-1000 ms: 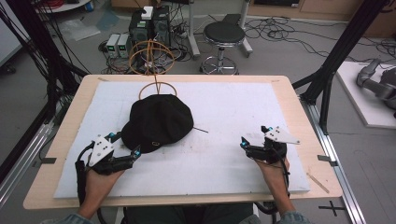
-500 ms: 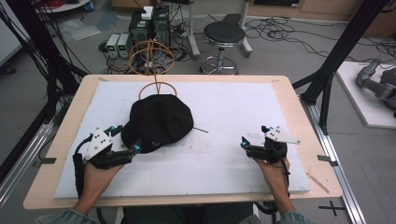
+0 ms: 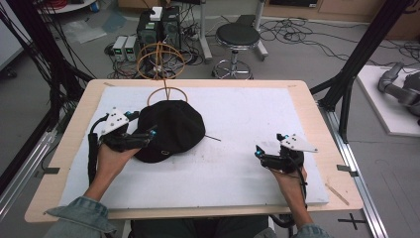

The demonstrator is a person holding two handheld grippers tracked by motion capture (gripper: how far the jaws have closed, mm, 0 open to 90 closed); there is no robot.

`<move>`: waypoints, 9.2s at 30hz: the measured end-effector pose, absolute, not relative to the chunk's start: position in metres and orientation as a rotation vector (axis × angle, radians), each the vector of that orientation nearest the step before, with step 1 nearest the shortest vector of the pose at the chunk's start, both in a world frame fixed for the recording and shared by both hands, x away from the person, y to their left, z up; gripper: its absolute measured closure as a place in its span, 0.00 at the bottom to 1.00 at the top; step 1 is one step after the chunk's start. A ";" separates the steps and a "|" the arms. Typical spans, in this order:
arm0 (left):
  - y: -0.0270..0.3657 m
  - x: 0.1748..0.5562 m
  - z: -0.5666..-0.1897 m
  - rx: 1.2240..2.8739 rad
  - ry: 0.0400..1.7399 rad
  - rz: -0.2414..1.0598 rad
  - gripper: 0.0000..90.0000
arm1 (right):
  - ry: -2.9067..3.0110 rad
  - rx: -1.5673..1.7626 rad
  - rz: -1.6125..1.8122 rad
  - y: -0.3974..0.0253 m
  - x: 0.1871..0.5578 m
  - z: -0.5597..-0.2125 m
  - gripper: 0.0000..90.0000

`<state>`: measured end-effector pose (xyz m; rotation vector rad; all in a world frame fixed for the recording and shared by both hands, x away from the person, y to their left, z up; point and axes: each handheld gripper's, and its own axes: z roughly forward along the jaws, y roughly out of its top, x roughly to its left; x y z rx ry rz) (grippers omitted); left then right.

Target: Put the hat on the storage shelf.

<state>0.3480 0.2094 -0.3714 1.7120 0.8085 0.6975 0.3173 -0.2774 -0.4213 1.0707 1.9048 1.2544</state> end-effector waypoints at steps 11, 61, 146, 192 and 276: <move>0.207 0.369 -0.368 1.653 0.840 0.723 0.21 | 1.909 1.071 1.260 -0.276 0.318 -0.421 0.13; 0.182 0.411 -0.364 1.898 0.766 0.579 0.93 | 1.912 1.082 1.267 -0.277 0.318 -0.422 0.13; 0.219 0.421 -0.148 1.587 0.568 0.708 0.94 | 1.906 1.133 1.269 -0.285 0.320 -0.423 0.13; 0.238 0.522 -0.237 1.619 0.822 0.655 0.92 | 1.870 1.200 1.249 -0.309 0.294 -0.428 0.13; 0.272 0.353 -0.341 1.616 0.837 0.760 0.36 | 1.877 1.119 1.282 -0.282 0.324 -0.423 0.13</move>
